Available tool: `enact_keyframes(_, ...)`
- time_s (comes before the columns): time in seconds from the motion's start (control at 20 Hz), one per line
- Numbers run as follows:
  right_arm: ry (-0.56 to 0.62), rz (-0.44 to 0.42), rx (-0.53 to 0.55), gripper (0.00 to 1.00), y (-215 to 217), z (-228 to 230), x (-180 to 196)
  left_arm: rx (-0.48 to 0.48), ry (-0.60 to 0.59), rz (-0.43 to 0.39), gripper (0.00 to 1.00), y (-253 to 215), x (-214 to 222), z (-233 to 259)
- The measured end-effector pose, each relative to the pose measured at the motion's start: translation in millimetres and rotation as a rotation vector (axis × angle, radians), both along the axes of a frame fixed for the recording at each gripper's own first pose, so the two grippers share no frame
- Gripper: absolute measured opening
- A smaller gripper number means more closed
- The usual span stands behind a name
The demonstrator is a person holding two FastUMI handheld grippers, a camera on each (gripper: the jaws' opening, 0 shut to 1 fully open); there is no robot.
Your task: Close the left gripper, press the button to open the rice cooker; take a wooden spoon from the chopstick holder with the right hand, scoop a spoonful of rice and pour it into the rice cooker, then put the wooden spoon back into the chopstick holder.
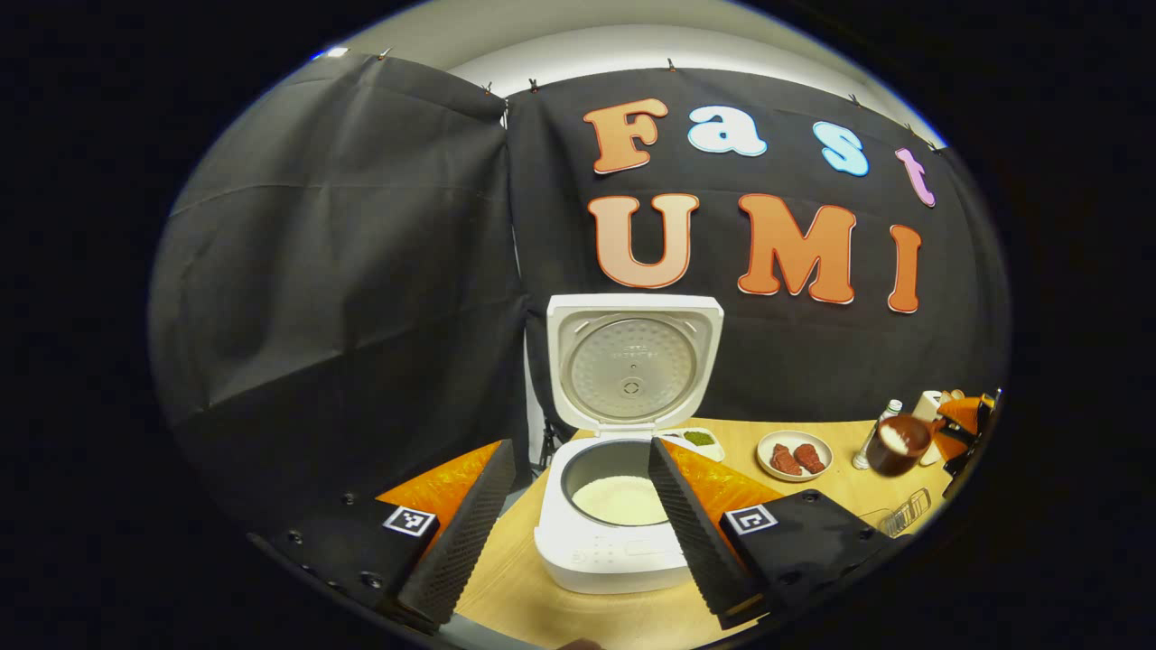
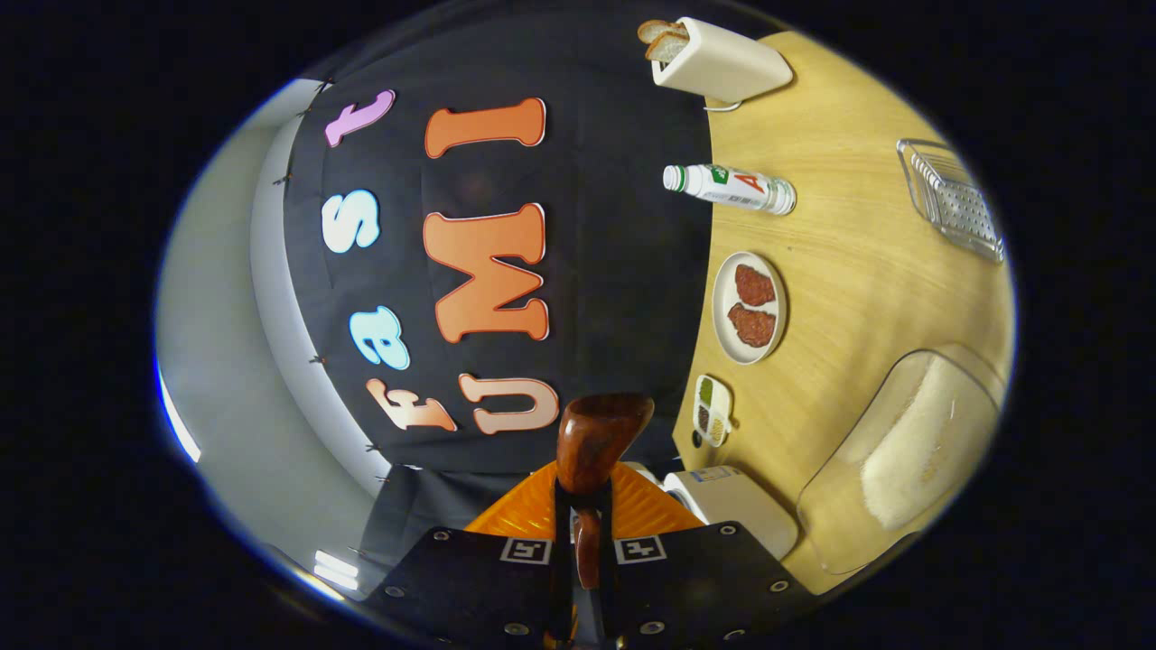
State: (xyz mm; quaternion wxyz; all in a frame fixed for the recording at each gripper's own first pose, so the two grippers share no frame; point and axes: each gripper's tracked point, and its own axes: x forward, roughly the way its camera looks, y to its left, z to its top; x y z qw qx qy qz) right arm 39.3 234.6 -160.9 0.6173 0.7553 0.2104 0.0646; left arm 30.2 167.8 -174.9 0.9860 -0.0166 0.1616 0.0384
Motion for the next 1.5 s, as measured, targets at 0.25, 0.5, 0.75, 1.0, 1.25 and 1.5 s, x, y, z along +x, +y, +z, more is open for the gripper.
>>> enact_keyframes(0.25, -0.02, 0.065, -0.035, 0.11, 50.6, 15.3, 16.9, -0.009, -0.001, 0.038, 0.99, 30.6, -7.6, -5.0)
enact_keyframes(0.5, -0.001, 0.132, -0.073, 0.11, 115.6, 12.5, 39.9, -0.028, 0.007, 0.094, 0.99, 77.2, -12.3, -14.4)
enact_keyframes(0.75, -0.041, 0.182, -0.217, 0.11, 178.8, 18.6, 68.8, -0.055, 0.039, 0.125, 0.99, 112.6, -25.4, -33.9)
enact_keyframes(1.0, -0.14, 0.223, -0.473, 0.11, 216.7, 31.7, 94.3, -0.03, 0.096, 0.117, 0.98, 132.6, -30.7, -55.2)
enact_keyframes(1.25, -0.265, 0.271, -0.801, 0.11, 246.9, 38.3, 112.9, -0.051, 0.13, 0.107, 0.99, 140.0, -29.3, -69.8)
enact_keyframes(1.5, -0.36, 0.307, -1.009, 0.11, 264.2, 41.4, 113.8, -0.081, 0.149, 0.093, 0.99, 141.4, -29.4, -78.1)
